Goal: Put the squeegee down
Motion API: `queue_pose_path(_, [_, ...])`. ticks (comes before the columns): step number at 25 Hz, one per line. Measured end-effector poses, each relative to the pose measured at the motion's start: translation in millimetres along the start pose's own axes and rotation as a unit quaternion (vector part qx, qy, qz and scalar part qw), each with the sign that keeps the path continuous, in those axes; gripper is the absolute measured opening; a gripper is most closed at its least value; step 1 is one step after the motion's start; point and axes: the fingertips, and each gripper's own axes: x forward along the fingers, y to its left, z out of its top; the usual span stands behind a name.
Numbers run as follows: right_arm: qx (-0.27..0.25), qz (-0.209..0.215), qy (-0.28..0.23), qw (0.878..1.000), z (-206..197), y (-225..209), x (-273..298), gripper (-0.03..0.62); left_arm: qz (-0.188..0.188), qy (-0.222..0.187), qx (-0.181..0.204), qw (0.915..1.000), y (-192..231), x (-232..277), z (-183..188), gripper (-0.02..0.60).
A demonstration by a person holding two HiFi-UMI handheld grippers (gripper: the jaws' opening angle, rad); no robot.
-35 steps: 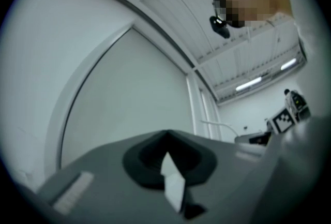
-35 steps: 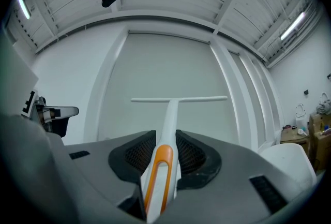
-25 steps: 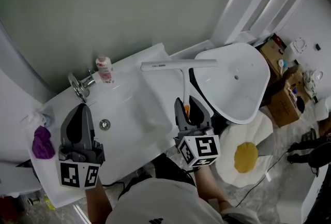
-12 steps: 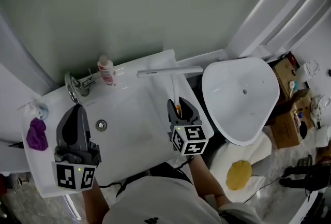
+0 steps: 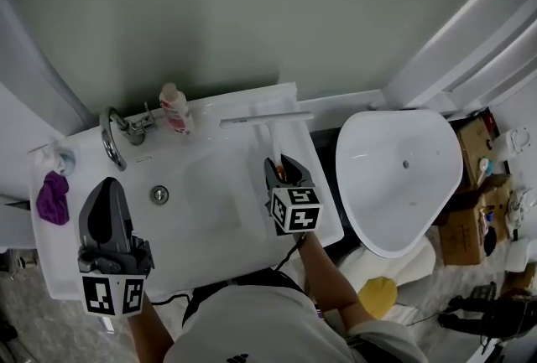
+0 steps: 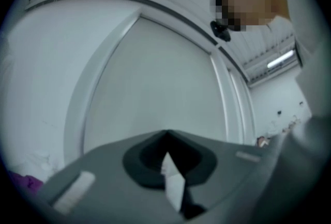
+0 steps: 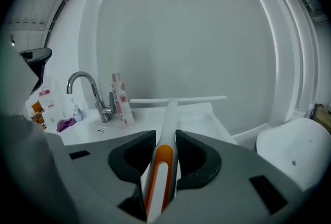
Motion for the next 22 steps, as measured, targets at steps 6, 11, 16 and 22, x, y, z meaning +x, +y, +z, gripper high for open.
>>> queue_pose_path(6, [0.0,0.02,0.034,0.999,-14.9,-10.0,33.5,0.118,0.044,0.015,0.009,0.9989,4.1,-11.9,-6.6,0.008])
queue_pose_path(11, [-0.003,0.031,0.059,0.998,-24.9,-13.5,59.4,0.118,0.075,0.028,0.018,0.9966,9.2,-23.6,-10.2,0.008])
queue_pose_path(16, [-0.004,0.038,0.077,0.996,-33.3,-14.7,79.2,0.118,0.104,0.037,0.025,0.9936,15.3,-36.3,-10.9,0.008])
queue_pose_path(22, [0.002,0.036,0.103,0.994,-44.8,-15.6,97.7,0.118,0.128,0.049,0.028,0.9902,21.7,-50.3,-13.2,0.008])
